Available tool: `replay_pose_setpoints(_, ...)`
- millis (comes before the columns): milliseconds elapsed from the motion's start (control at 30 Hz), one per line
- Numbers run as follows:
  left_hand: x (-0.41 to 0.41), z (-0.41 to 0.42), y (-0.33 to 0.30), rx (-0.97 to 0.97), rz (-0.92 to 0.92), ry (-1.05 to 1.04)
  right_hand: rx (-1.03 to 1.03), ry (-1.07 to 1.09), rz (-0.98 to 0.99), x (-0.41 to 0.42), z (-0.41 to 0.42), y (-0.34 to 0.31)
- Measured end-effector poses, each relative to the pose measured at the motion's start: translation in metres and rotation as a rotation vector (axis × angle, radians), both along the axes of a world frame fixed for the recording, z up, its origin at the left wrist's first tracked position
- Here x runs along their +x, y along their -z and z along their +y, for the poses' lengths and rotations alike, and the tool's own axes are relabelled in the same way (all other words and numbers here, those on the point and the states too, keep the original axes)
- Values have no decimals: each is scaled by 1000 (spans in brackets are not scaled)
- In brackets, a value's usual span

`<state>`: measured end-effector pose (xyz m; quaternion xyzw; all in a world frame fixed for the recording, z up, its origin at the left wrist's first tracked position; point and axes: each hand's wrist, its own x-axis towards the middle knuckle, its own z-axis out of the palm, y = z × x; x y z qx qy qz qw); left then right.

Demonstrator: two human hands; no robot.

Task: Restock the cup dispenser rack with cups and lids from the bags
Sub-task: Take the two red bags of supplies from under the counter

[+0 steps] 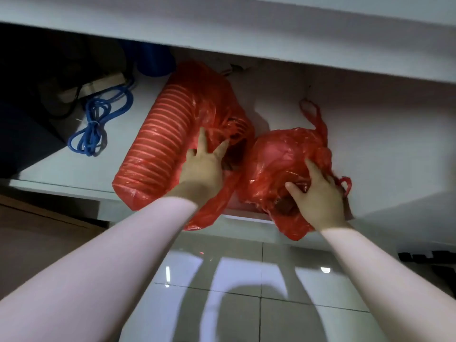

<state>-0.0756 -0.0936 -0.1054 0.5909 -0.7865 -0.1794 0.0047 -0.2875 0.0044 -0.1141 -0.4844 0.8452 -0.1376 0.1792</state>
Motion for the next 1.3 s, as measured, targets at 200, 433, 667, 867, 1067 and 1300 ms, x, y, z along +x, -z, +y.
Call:
replay_pose_setpoints(200,22,7,-10,4,107,-3,-97,25,-10,10,6,-13)
replay_pose_setpoints(433,34,19,-61,-172,198,23,-271,58,-78,34,26,-37)
replay_pose_setpoints(667,56,59,-106,-137,352,-106,-437,3,-231,60,45,-86)
replay_pose_setpoints(867,63,85,-143,-133,338,-153,-351,-9,-252,67,74,-110)
replay_pose_setpoints(1067,70,137,-188,-83,510,-223,-386,-99,-384,77,114,-133)
replay_pose_setpoints(1300,93,211,-228,-53,470,-251,-347,-184,-461,85,179,-176)
